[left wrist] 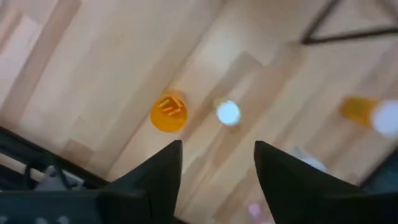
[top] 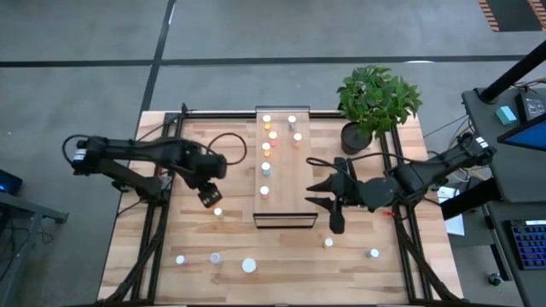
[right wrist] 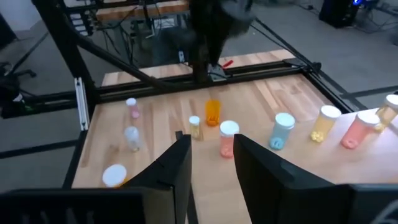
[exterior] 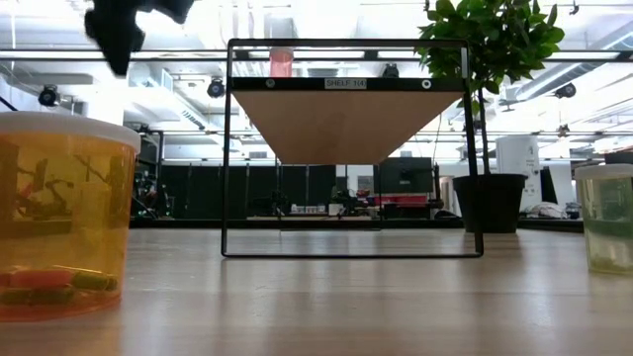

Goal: Pick and place medicine bottles onto shelf by color
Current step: Put the top orange bottle on the shelf

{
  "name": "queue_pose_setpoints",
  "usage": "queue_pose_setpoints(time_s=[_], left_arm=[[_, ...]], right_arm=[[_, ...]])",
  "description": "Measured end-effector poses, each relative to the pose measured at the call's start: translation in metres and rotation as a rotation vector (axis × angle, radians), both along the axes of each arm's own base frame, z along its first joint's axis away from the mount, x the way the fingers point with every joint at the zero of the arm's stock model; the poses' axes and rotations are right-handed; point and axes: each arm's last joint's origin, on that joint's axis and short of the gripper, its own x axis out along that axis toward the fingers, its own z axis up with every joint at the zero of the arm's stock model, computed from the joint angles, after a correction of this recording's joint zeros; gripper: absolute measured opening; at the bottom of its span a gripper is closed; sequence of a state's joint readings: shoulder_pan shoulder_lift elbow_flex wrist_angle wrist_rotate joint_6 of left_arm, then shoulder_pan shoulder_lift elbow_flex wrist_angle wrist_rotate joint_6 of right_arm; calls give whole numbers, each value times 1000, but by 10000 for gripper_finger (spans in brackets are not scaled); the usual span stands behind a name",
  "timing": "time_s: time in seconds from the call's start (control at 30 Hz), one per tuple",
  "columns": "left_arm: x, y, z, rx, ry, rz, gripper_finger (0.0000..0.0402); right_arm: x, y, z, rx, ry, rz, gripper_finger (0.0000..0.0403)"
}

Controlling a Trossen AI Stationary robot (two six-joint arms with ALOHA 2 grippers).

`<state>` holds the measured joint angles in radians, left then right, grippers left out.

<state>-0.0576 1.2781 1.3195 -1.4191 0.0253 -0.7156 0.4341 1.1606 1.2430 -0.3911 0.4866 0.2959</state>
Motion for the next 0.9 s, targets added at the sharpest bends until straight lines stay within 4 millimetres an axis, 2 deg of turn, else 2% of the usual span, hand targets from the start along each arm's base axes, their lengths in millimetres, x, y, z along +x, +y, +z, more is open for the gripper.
queue_pose_setpoints(time_s=[0.13,0.23,0.4,0.5,0.63,0.9], left_arm=[[5,2,-44,20,67,128,225],[1,4,-75,76,128,238,258],[-9,6,-110,122,174,315,288],[-7,6,-119,108,112,319,292],[-4,5,-122,96,69,322,292],[-8,5,-131,85,101,371,292]], right_arm=[[0,0,-8,16,-13,-16,108],[0,0,-11,40,-14,-27,107],[2,1,-14,44,-16,-28,106],[3,1,-13,46,-20,-28,107],[2,1,-11,47,-23,-28,105],[1,0,-11,61,-25,-33,98]])
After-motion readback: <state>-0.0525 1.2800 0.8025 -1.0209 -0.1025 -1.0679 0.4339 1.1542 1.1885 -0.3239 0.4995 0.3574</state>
